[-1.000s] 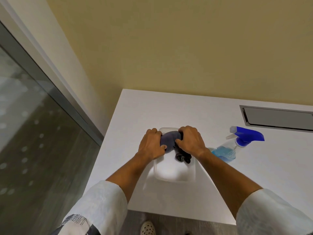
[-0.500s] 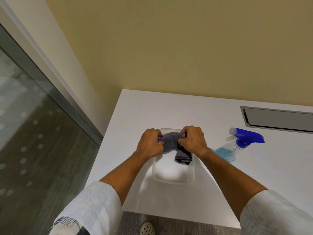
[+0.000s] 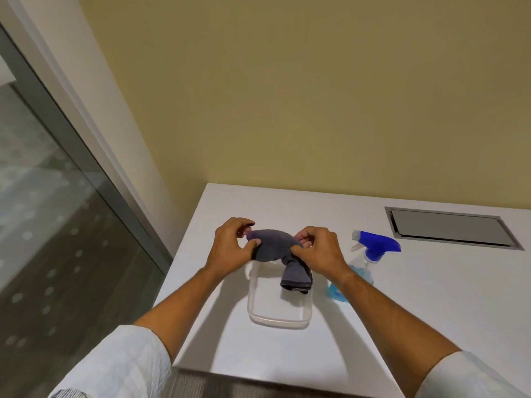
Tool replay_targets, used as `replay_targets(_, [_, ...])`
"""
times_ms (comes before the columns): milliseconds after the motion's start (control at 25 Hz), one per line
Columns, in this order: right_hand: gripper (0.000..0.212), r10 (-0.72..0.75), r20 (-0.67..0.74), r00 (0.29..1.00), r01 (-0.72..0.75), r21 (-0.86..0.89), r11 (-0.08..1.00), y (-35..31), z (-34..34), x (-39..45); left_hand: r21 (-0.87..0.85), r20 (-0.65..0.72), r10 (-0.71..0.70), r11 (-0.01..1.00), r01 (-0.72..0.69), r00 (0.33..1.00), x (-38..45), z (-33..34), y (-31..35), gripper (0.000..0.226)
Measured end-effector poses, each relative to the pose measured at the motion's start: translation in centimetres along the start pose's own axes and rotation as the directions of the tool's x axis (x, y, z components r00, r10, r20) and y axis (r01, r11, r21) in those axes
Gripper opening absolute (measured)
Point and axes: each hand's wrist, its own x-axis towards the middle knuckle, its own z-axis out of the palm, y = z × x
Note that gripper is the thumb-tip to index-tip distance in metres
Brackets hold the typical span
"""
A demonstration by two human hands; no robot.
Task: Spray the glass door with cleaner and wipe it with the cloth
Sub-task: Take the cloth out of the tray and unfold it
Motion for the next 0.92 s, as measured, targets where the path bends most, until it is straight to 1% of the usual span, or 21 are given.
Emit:
replay_targets(80, [0.012,-0.031,-0.013,0.999,0.032,0.062,0.998,-0.9,-0.8,-0.7,-0.034,-0.048,-0.062,0.998,0.061,0.997,0.1,-1.1,0.4,0.033])
replay_targets(160, [0.012,-0.059,-0.027,0.998,0.062,0.125,0.990,-1.7,-1.6,-1.3,-0.051,-0.071,-0.113,0.993,0.110,0.991,0.1,-2.0,1.3,0.027])
replay_targets(280, [0.013,-0.068,-0.046,0.997,0.076,0.199,0.977,-2.4,-2.6,-1.9,-0.081,-0.066,-0.123,0.990,0.117,0.990,0.2,-2.8,2.7,0.016])
replay_targets(400, [0.012,-0.055,-0.060,0.997,0.069,0.270,0.960,-2.5,-3.5,-2.3,-0.125,-0.043,-0.139,0.983,0.133,0.989,0.5,-3.4,4.1,0.011])
replay_targets(560, [0.011,-0.055,-0.071,0.996,0.076,0.340,0.937,-2.5,-4.4,-2.9,-0.199,0.027,-0.222,0.954,0.223,0.975,0.8,-3.4,5.3,0.018])
replay_targets(760, [0.012,-0.007,-0.068,0.998,0.035,0.410,0.911,-2.1,-5.1,-3.5,-0.195,0.073,-0.216,0.954,0.226,0.974,1.2,-3.3,6.8,0.015])
replay_targets(920, [0.013,0.024,-0.066,0.998,0.008,0.447,0.894,-1.8,-5.5,-3.9,-0.169,0.166,-0.180,0.963,0.208,0.970,0.9,-3.3,7.2,0.012])
